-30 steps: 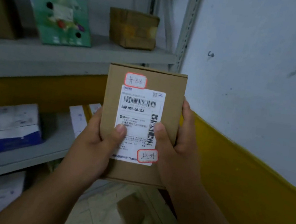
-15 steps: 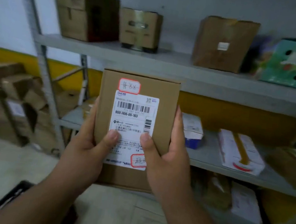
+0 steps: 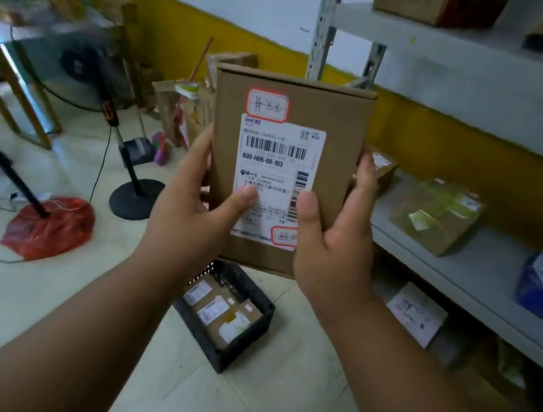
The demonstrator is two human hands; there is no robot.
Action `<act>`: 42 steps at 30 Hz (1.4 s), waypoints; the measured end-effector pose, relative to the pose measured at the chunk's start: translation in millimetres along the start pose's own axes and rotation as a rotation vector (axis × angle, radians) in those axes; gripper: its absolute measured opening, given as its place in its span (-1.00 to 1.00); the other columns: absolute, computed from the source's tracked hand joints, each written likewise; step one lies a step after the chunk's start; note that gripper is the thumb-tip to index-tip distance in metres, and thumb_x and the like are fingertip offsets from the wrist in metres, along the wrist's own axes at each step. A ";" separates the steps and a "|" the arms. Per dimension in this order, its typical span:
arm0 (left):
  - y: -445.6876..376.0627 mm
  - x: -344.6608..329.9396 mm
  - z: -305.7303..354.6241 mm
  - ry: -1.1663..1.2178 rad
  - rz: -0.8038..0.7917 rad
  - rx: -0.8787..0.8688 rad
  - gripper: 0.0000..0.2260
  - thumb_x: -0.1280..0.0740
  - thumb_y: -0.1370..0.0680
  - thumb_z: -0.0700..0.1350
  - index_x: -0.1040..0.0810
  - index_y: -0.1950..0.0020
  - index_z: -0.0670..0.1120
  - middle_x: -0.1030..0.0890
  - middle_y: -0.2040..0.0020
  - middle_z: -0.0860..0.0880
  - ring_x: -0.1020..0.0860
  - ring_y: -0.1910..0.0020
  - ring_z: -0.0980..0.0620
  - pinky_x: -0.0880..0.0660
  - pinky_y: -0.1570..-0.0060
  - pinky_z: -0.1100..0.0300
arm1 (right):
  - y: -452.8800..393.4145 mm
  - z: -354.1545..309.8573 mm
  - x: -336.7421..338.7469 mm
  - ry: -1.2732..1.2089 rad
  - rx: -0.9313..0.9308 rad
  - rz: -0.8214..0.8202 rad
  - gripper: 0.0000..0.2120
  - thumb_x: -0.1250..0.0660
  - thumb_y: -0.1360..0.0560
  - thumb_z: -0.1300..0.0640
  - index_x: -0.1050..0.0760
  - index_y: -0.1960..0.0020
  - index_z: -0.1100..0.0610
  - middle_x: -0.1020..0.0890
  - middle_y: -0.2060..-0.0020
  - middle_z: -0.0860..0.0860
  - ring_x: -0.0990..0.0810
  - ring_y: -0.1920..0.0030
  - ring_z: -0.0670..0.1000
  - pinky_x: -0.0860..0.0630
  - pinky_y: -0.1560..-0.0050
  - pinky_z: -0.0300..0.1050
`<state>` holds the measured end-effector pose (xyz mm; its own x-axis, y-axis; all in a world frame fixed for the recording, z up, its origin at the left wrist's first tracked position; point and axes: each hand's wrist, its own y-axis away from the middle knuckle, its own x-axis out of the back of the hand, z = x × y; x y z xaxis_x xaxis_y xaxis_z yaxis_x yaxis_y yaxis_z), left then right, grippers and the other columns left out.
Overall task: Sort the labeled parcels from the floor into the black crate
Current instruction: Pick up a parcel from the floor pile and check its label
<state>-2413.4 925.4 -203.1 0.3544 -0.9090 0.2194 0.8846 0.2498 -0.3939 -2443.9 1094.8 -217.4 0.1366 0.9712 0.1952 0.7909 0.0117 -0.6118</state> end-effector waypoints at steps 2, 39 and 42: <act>-8.6 3.7 -23.4 -0.076 0.037 0.053 -0.38 -0.43 -0.40 0.09 -0.31 -0.40 0.40 -0.60 -0.19 0.18 -0.60 -0.15 0.13 -0.63 0.00 0.03 | -4.6 20.8 -18.5 0.026 -0.026 -0.047 -0.40 -0.19 -0.63 0.00 0.05 -0.55 -0.18 -0.39 -0.44 0.05 -0.48 -0.37 -0.02 -0.61 -0.17 -0.07; -301.8 86.3 -409.5 -0.323 -0.614 0.336 -0.57 -0.27 -0.62 0.02 -0.32 -0.45 0.33 -0.47 -0.22 0.15 -0.48 -0.18 0.23 -0.35 0.03 0.39 | -80.1 281.5 -368.9 0.323 -0.960 0.187 -0.68 -0.27 -0.60 -0.02 -0.47 -0.35 -0.10 -0.60 -0.19 -0.12 -0.59 -0.11 -0.20 -0.52 0.01 -0.37; -297.7 70.3 -490.5 -0.379 -0.656 0.374 -0.59 -0.15 -0.66 0.06 -0.30 -0.52 0.22 -0.48 -0.29 0.07 -0.46 -0.25 0.14 -0.40 -0.19 0.20 | -51.8 344.9 -398.1 0.217 -1.041 0.225 -0.86 -0.26 -0.63 0.00 -0.51 -0.07 -0.25 -0.65 0.09 -0.40 -0.58 0.04 -0.40 -0.41 0.23 -0.57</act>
<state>-2800.6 623.4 -508.3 -0.2478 -0.7516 0.6113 0.9650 -0.1353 0.2248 -2744.9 789.6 -527.8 0.3629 0.8622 0.3535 0.8386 -0.4676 0.2795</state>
